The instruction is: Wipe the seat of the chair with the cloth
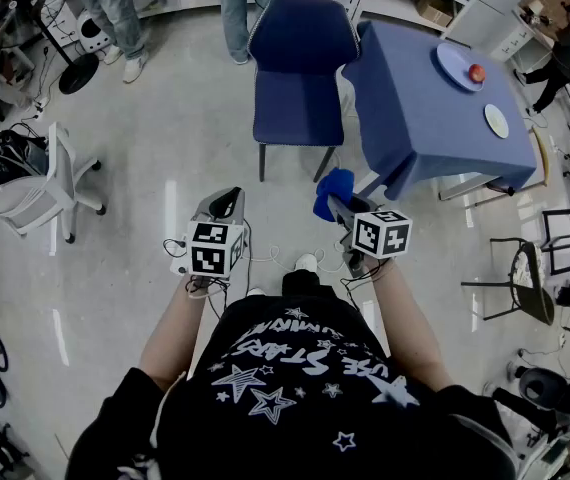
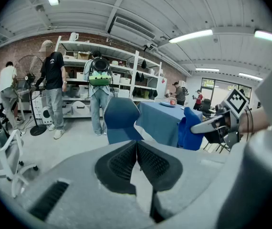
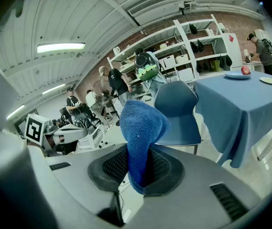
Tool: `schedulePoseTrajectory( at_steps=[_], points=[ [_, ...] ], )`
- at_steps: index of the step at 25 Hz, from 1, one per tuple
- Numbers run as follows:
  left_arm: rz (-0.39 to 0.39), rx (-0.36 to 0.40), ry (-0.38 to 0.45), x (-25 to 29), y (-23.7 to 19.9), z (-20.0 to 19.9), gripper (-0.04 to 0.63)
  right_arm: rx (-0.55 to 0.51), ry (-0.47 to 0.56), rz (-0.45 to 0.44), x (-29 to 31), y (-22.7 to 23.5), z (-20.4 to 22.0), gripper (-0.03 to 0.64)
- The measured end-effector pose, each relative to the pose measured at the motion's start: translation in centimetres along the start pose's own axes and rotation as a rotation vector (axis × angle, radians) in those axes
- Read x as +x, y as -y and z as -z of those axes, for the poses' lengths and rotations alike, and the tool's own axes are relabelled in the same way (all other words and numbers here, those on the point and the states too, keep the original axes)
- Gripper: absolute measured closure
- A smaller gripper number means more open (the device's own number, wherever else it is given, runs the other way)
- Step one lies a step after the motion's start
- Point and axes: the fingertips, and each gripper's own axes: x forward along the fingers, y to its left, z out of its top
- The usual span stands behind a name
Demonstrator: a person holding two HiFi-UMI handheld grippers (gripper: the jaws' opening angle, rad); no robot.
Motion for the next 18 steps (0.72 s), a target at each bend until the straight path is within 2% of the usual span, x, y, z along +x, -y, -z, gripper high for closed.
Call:
schedulePoseTrajectory(
  at_steps=[7, 12, 18],
  points=[
    [0.002, -0.004, -0.009, 0.0, -0.2, 0.4, 0.575, -0.010, -0.010, -0.004, 0.2, -0.2, 0.2, 0.551],
    [0.005, 0.021, 0.000, -0.1, -0.9, -0.1, 0.575, -0.039, -0.014, 0.002, 0.7, -0.7, 0.0, 0.551],
    [0.009, -0.013, -0.002, -1.2, -2.7, 0.8, 0.575, 0.029, 0.034, 0.016, 1.9, -1.5, 0.0, 0.551]
  ],
)
